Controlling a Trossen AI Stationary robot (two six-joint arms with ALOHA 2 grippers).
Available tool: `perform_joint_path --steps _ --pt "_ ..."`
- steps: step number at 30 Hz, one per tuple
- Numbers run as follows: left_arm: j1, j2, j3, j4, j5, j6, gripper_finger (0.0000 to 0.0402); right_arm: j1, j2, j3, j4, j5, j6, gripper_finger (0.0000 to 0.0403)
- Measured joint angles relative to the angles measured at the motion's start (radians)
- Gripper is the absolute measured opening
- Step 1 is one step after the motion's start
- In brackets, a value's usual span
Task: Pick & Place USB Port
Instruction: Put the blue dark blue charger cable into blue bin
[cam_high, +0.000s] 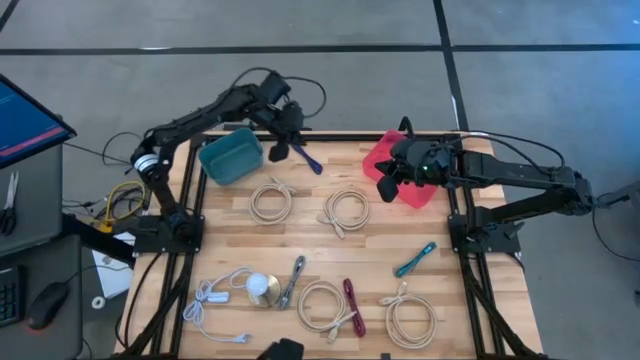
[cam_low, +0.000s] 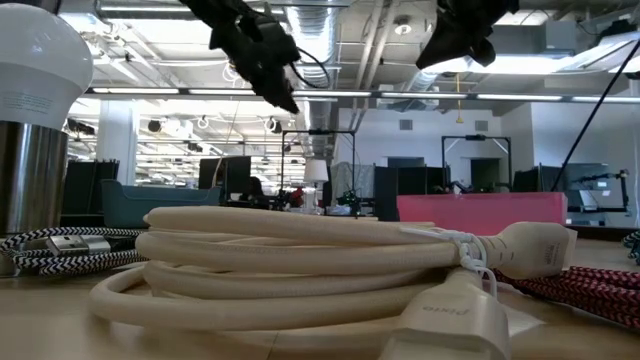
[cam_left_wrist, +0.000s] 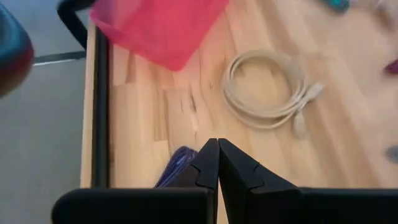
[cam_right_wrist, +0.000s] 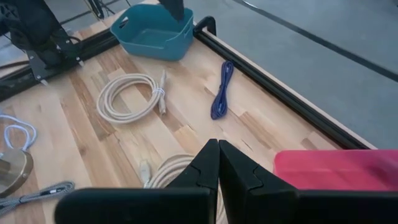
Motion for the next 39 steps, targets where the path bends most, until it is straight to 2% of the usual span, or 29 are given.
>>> perform_joint_path --steps 4,6,10,17,22,28,34,39 --pt "-0.051 0.044 0.0 0.054 -0.237 0.018 0.0008 0.0 0.0 0.0 0.001 0.0 0.0 0.0001" --pt "-0.07 0.059 0.0 0.074 -0.344 0.076 0.0012 0.0 0.0 0.0 0.001 -0.001 0.0 0.0001" --pt "-0.094 0.077 0.0 0.11 -0.456 0.165 0.0044 0.0 0.0 0.0 0.001 -0.008 0.0 0.0001" --pt "-0.096 0.093 -0.025 0.132 -0.45 0.163 0.0143 0.001 0.0 0.0 -0.021 -0.03 0.0 0.0001" --pt "-0.103 0.094 -0.081 0.138 -0.345 0.16 0.019 0.001 0.0 0.0 -0.041 -0.029 0.0 0.0001" --pt "-0.134 0.094 -0.173 0.246 -0.326 0.146 0.0187 0.001 0.0 0.0 -0.041 -0.027 -0.001 0.0001" --pt "-0.143 0.094 -0.239 0.374 -0.336 0.032 0.0168 0.001 0.0 0.0 -0.041 -0.026 -0.001 0.0001" --pt "-0.131 0.094 -0.276 0.393 -0.366 -0.001 0.0155 0.001 0.0 0.0 -0.041 -0.026 -0.002 0.0001"
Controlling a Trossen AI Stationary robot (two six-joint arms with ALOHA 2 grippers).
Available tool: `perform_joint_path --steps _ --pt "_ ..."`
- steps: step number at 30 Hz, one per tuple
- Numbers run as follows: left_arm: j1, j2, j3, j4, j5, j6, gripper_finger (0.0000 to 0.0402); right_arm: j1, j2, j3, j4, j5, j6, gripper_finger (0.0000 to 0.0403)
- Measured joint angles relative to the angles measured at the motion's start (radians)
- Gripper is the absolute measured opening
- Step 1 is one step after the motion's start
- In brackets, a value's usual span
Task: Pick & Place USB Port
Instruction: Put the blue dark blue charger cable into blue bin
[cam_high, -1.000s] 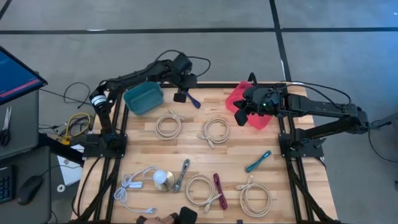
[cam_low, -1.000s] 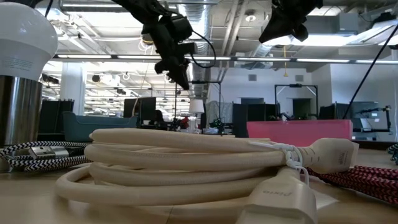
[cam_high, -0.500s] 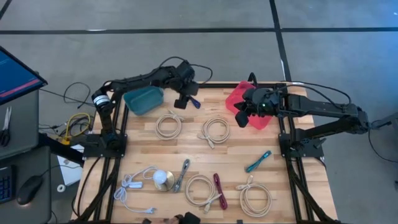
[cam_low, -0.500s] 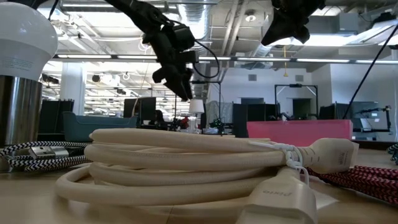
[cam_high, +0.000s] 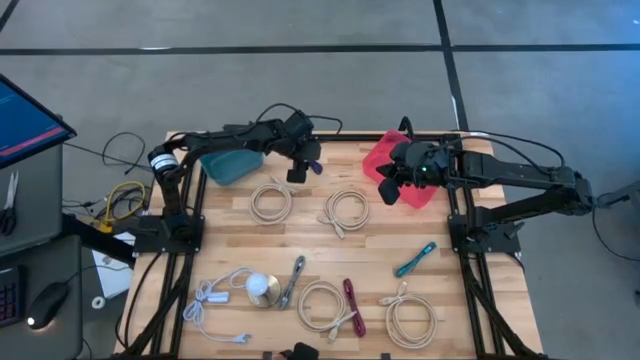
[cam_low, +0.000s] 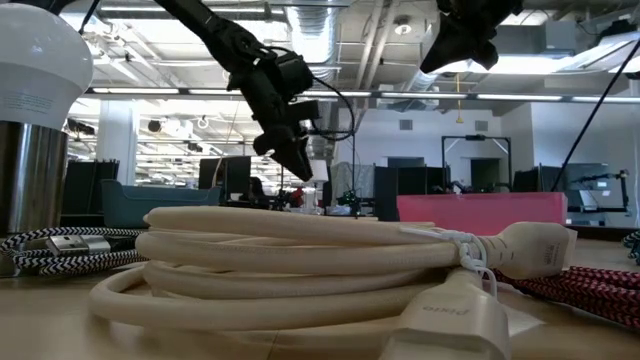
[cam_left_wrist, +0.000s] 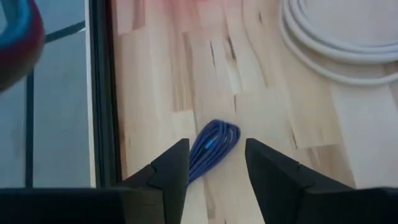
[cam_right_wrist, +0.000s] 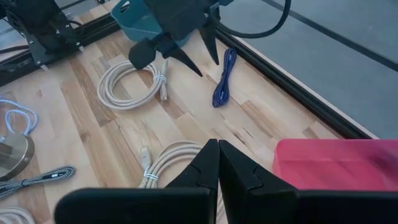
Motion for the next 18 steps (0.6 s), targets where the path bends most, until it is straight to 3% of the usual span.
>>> perform_joint_path --steps 8,18 --pt "0.003 0.043 -0.028 0.012 -0.009 -0.008 0.015 0.0 0.0 0.0 0.0 0.0 0.0 0.0001" --pt "-0.006 0.127 -0.028 0.124 -0.067 -0.012 0.0194 0.0 0.0 0.0 0.0 0.0 0.001 0.0001"
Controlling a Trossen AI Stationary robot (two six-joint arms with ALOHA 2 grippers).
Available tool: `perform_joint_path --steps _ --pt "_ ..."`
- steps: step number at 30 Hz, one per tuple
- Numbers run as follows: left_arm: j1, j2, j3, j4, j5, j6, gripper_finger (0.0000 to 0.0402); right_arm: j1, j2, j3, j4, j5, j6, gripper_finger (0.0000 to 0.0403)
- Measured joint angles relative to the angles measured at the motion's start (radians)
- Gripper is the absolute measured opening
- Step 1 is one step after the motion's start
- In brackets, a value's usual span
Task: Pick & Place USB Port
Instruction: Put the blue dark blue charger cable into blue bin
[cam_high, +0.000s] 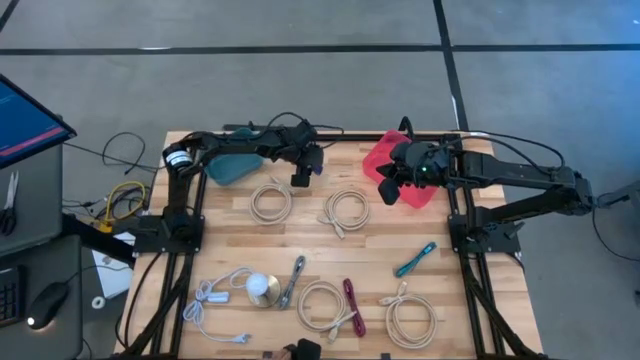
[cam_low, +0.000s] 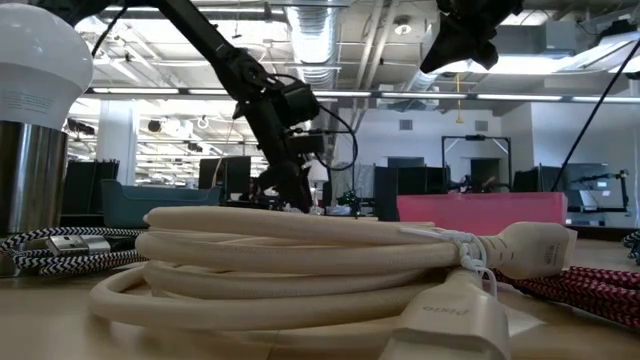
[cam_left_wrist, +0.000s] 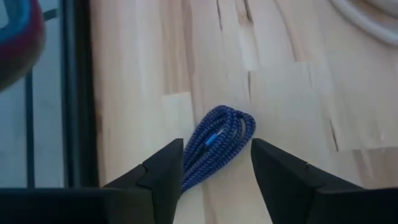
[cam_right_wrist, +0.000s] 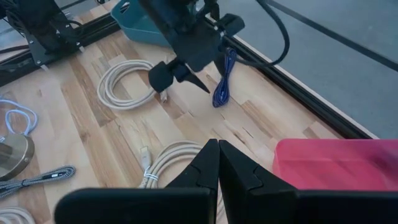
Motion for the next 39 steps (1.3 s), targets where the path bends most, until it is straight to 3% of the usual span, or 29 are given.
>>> perform_joint_path --steps 8,15,27,34,39 --pt "0.0 0.051 0.0 -0.006 0.006 -0.01 0.0207 0.0 0.0 0.0 -0.001 0.0 0.0 0.0001" --pt "0.001 0.052 0.0 0.034 0.007 -0.017 0.019 0.0 0.0 0.0 -0.001 0.0 0.0 0.0001" --pt "0.0 0.085 0.003 0.066 -0.006 -0.074 0.0108 0.0 0.0 0.0 -0.002 0.0 0.0 0.0001" --pt "-0.001 0.069 0.002 0.077 -0.02 -0.077 0.0016 0.0 0.0 0.0 -0.003 0.001 -0.003 0.0001" --pt "-0.027 0.032 0.0 0.073 -0.049 -0.099 0.001 0.0 0.0 0.0 -0.007 0.001 -0.008 0.0001"
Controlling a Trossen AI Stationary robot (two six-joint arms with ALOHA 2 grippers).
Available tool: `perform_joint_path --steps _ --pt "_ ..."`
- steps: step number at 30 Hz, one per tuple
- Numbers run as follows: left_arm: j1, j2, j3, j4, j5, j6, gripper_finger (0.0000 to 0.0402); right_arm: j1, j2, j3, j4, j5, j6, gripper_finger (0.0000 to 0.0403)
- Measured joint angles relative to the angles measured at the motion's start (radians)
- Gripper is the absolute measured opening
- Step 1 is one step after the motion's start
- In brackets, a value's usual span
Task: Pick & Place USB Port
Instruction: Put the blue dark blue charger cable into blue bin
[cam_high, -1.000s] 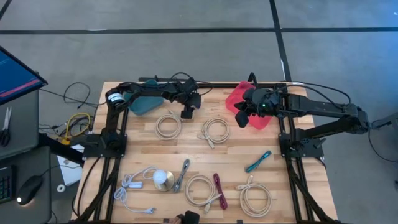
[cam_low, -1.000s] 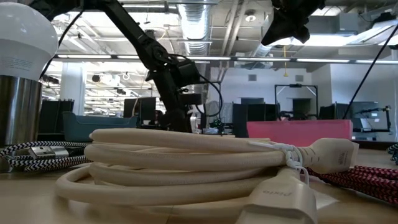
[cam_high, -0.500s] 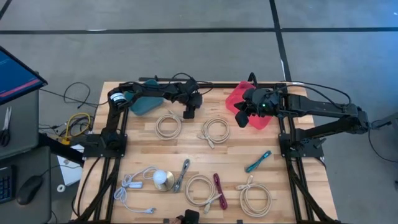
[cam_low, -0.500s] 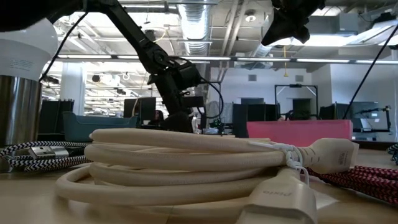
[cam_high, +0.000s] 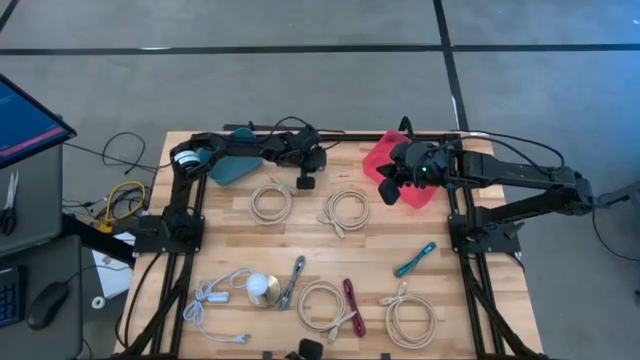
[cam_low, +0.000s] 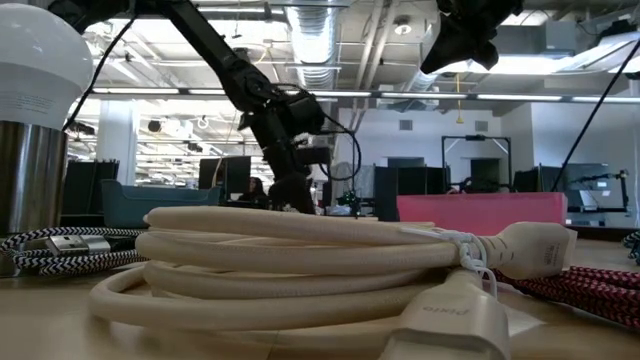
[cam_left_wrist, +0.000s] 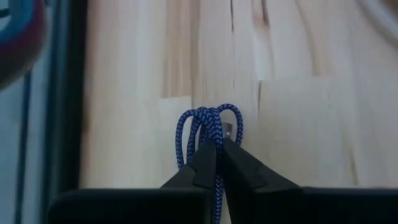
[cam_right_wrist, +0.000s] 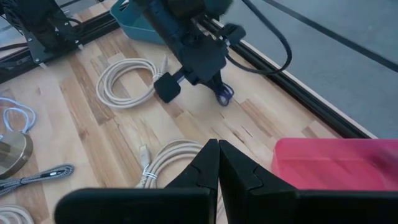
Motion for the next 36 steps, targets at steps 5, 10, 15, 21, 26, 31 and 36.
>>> perform_joint_path --steps 5,10,15,21,26,31,36 --pt "-0.03 -0.123 0.0 0.004 -0.031 0.007 0.0008 -0.001 -0.005 0.0 -0.002 0.0 -0.002 0.0001" --pt "-0.031 -0.288 0.0 0.002 -0.065 -0.012 0.0008 -0.003 -0.04 0.0 0.0 0.004 -0.002 0.0001" --pt "-0.029 -0.454 0.0 -0.023 -0.183 -0.026 0.0008 -0.003 -0.096 0.0 0.008 0.008 -0.017 0.0001" --pt "-0.011 -0.62 0.0 -0.127 -0.327 -0.095 0.0008 -0.002 -0.165 0.0 0.008 0.009 -0.017 0.0001" --pt "0.024 -0.711 0.001 -0.256 -0.378 -0.209 0.0008 -0.002 -0.199 0.0 0.007 0.033 -0.018 0.0001" --pt "0.08 -0.745 0.001 -0.426 -0.39 -0.371 0.0008 -0.002 -0.204 0.0 0.007 0.041 -0.029 0.0001" --pt "0.134 -0.744 -0.048 -0.484 -0.388 -0.448 0.0008 -0.002 -0.202 0.0 0.007 0.056 -0.052 0.0001"
